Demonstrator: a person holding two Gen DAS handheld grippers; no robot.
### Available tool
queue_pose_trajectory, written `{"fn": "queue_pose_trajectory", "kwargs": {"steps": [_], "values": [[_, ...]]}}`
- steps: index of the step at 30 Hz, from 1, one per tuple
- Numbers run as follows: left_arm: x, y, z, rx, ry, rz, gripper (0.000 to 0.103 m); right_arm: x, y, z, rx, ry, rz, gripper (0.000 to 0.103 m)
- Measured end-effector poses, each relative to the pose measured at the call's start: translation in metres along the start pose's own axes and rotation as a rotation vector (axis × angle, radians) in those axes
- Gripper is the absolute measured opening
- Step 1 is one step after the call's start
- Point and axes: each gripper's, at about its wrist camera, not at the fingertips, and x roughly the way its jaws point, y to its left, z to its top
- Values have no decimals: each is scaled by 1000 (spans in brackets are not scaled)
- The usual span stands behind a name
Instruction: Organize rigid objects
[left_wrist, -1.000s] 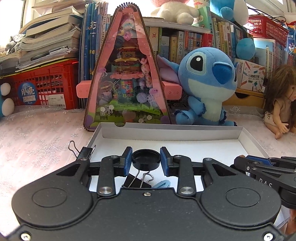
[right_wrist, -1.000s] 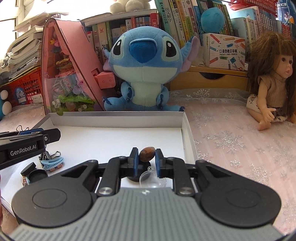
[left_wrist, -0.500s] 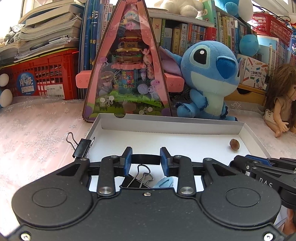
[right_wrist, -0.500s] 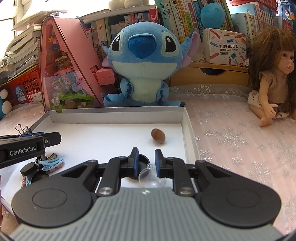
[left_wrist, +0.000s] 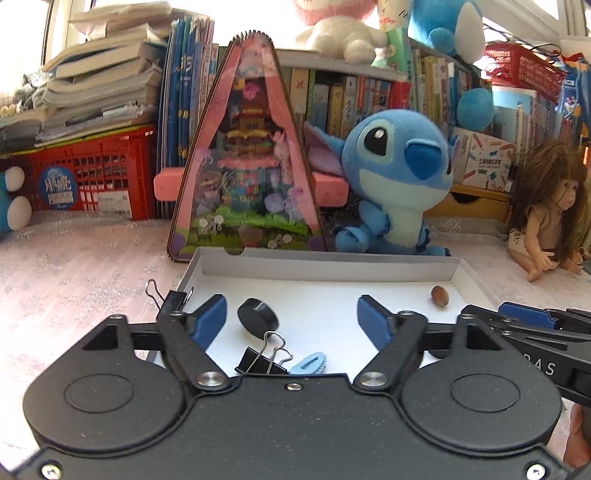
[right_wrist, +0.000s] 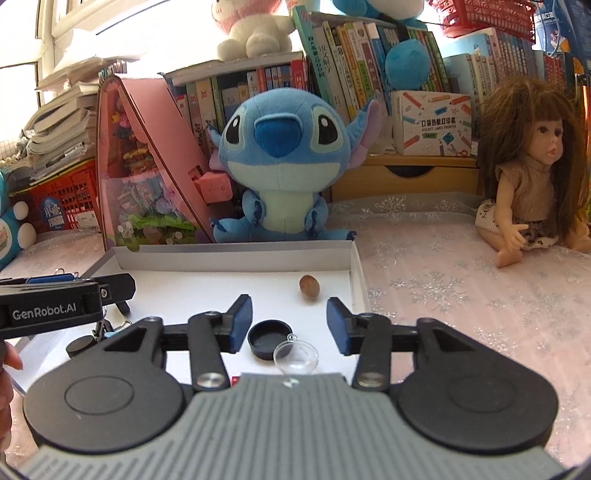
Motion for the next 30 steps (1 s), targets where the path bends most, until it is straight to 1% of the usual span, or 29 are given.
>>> {"fn": "queue_pose_trajectory", "kwargs": {"steps": [2, 4, 7, 9, 14, 20, 22, 25, 30], "values": [[-9, -2, 0, 12, -16, -7, 84, -8, -1, 1, -2, -11, 0, 68], [-19, -4, 1, 24, -24, -9, 85, -16, -1, 2, -5, -23, -3, 76], [-32, -3, 0, 21, -34, -15, 87, -28, -2, 3, -8, -36, 2, 84], [-41, -1, -1, 6, -34, -26, 87, -35, -3, 2, -13, -44, 2, 87], [-59, 7, -6, -28, -29, -40, 88, -53, -4, -2, -12, -44, 10, 91], [-82, 12, -16, -24, -40, -50, 89, -71, -3, -10, -18, -51, 22, 94], [-88, 12, -21, -19, -39, -55, 89, -76, -2, -13, -23, -47, 34, 99], [-98, 11, -28, -9, -37, -60, 89, -84, 0, -20, -45, -54, 38, 103], [-111, 12, -39, -7, -30, -77, 89, -95, 3, -29, -66, -50, 33, 103]]}}
